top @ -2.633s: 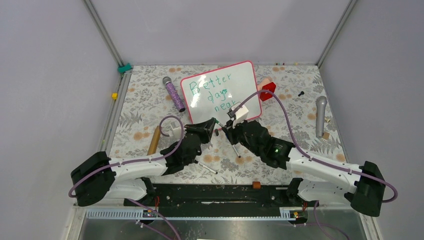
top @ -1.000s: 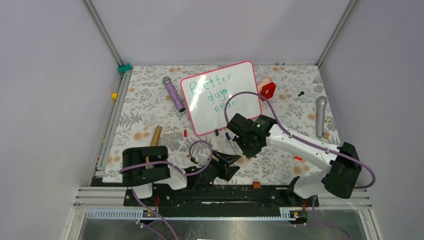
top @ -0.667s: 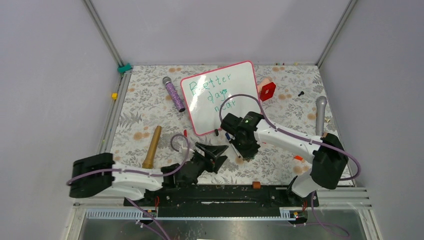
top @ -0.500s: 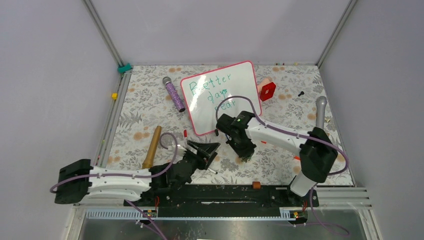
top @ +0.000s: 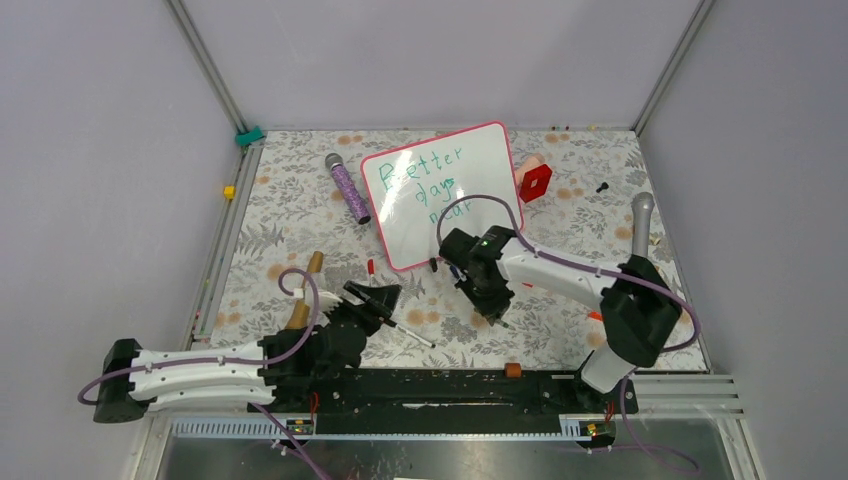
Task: Write a sentence on the whiteboard
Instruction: Put down the whiteboard marker at the center of the board.
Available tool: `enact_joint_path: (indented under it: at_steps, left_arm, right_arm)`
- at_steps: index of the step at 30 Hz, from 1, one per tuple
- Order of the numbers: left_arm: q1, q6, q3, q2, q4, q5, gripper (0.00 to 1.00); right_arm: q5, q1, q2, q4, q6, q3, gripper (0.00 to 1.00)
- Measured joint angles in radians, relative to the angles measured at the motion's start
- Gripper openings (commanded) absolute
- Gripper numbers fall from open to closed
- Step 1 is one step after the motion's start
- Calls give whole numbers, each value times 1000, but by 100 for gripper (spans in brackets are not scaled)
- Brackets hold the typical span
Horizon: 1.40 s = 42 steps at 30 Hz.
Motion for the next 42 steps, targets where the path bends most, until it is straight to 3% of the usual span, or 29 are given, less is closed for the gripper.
enact_joint_path:
  at_steps: [8,16,18,21,23,29,34,38,42]
  left_arm:
    - [0,145,94,-161,-224,-105,85]
    - [-1,264,94,-275,-307,-138,87]
    - [-1,297,95,-275,-312,-138,90]
    - [-1,342,99,-262,-323,-138,94]
    - [-1,378,107,-246,-324,-138,97]
    - [-1,514,110,-219,-279,-138,99]
    - [8,630,99,-238,-214,-148,99]
    - [129,749,33,-294,-101,-95,99]
    - [455,839,-11,-270,-23,128,99]
  right_arm:
    - [-46,-11,-220,167,-47,-87,4]
    - [-50,-12,-216,403,-57,-125,16]
    - [-56,-12,-195,451,-61,-125,29]
    - [-57,-12,-156,499,-60,-126,56]
    - [-69,-16,-137,521,-60,-129,67]
    - [-82,-37,-142,566,-44,-174,70]
    - [23,-57,-263,579,-6,-261,66]
    - [126,-141,-486,623,32,-383,66]
    - [217,-270,-661,657,55,-456,66]
